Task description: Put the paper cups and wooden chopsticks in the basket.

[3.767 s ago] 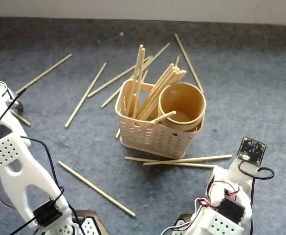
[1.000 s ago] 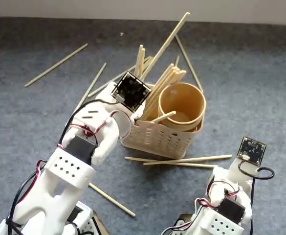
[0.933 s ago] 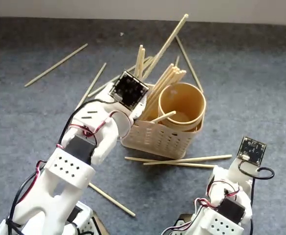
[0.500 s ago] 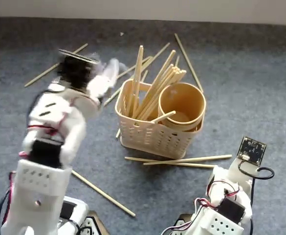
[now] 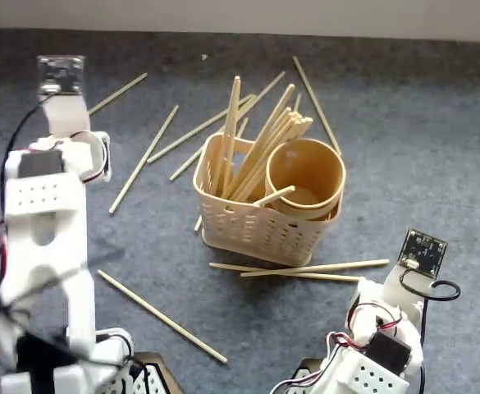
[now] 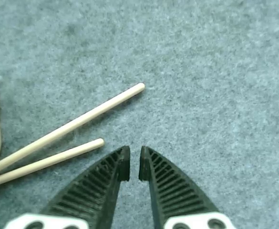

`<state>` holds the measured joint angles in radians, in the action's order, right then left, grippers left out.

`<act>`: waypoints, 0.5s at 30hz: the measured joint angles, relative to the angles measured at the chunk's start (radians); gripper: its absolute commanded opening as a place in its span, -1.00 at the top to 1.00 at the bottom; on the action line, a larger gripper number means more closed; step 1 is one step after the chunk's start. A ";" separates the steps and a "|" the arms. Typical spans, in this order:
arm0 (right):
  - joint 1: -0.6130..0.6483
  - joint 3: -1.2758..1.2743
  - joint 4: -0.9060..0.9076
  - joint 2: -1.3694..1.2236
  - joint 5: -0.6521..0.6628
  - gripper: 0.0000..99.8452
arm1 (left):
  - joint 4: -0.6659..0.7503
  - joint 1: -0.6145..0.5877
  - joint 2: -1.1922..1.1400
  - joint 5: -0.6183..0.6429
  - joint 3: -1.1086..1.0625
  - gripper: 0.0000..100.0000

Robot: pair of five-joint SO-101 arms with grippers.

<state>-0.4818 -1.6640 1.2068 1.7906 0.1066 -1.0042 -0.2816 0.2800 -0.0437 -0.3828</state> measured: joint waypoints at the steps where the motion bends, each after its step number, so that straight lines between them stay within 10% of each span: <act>1: 0.000 0.000 0.000 0.000 0.000 0.89 | -0.011 0.000 -0.064 -0.037 0.029 0.68; 15: 0.000 0.000 0.000 0.000 0.000 0.89 | -0.074 0.181 -0.690 -0.361 0.706 0.47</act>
<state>-0.4818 -1.6640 1.2068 1.7906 0.1066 -1.0779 -0.1005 -0.4104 -0.4043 0.3230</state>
